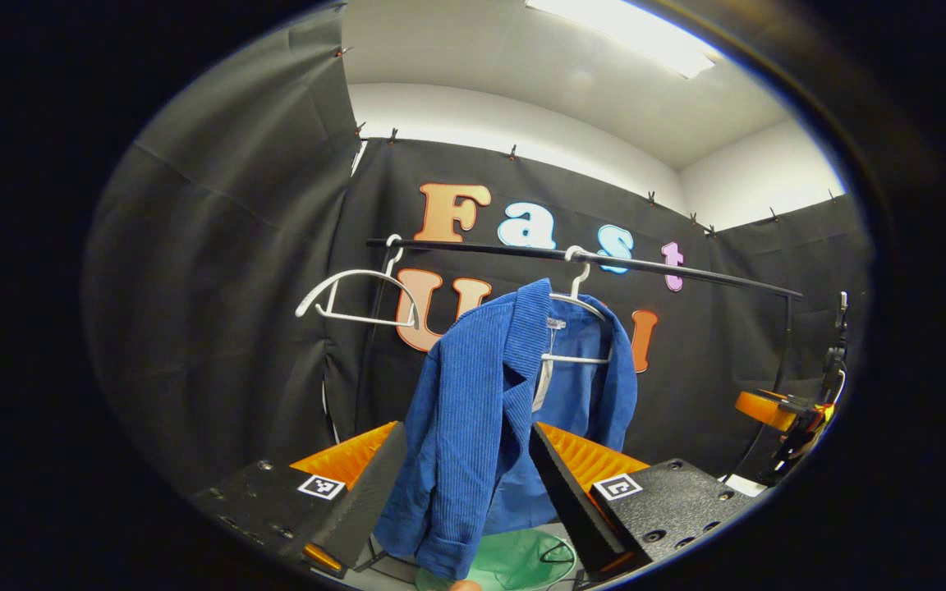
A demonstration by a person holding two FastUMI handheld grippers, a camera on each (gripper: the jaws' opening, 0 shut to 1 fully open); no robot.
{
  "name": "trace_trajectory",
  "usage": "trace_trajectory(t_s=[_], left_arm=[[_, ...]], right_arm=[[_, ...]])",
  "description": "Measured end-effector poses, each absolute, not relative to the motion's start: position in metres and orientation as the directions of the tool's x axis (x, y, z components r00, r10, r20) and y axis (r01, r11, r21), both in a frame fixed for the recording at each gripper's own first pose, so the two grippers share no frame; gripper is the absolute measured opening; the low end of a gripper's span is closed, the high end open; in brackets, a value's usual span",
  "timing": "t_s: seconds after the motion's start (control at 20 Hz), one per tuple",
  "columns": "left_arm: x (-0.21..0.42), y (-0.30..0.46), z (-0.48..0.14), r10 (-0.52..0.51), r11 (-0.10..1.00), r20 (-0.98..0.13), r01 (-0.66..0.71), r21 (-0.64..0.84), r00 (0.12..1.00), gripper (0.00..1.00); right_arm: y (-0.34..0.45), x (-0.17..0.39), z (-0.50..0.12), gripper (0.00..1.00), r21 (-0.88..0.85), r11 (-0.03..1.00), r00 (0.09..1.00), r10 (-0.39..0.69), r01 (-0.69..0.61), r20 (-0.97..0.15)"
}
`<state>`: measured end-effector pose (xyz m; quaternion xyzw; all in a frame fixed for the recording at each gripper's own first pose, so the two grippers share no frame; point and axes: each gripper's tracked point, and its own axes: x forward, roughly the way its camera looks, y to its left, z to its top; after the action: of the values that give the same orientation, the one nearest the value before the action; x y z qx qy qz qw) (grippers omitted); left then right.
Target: Grasp the clothes on the hanger with both hands and then place them into the laundry hamper below.
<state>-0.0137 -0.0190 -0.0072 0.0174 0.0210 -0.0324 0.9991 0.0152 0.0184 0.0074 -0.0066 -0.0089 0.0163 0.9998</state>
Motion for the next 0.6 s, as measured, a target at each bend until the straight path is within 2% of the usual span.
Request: trace_trajectory(t_s=[0.2,0.25,0.3,0.45,0.5,0.55,0.6], left_arm=[[-0.010,-0.029,-0.005,-0.077,0.997,-0.041,0.078,0.027,0.996,0.95],[-0.007,-0.034,-0.006,-0.086,0.996,-0.044,0.087,0.022,0.995,0.95],[-0.003,-0.039,-0.007,-0.095,0.995,-0.050,0.096,0.017,0.994,0.95],[0.014,-0.054,-0.015,-0.113,0.993,-0.072,0.114,0.004,0.991,0.95],[0.020,-0.057,-0.017,-0.116,0.993,-0.078,0.116,0.002,0.990,0.95],[0.027,-0.060,-0.020,-0.117,0.993,-0.085,0.117,0.002,0.990,0.95],[0.034,-0.062,-0.023,-0.110,0.994,-0.094,0.111,0.008,0.989,0.95]], right_arm=[[0.026,0.031,0.014,0.98,-0.016,0.999,0.999,0.042,-0.041,0.022],[0.030,0.038,0.014,0.89,-0.013,0.999,0.999,0.048,-0.048,0.016],[0.036,0.046,0.014,0.98,-0.008,0.998,0.998,0.060,-0.060,0.010],[0.051,0.073,0.007,0.98,-0.004,0.996,0.996,0.087,-0.087,-0.015],[0.058,0.083,0.005,0.89,-0.008,0.995,0.995,0.097,-0.097,-0.022],[0.066,0.094,0.002,0.98,-0.011,0.994,0.993,0.110,-0.111,-0.031],[0.074,0.105,-0.002,0.98,-0.012,0.992,0.991,0.125,-0.125,-0.045]])
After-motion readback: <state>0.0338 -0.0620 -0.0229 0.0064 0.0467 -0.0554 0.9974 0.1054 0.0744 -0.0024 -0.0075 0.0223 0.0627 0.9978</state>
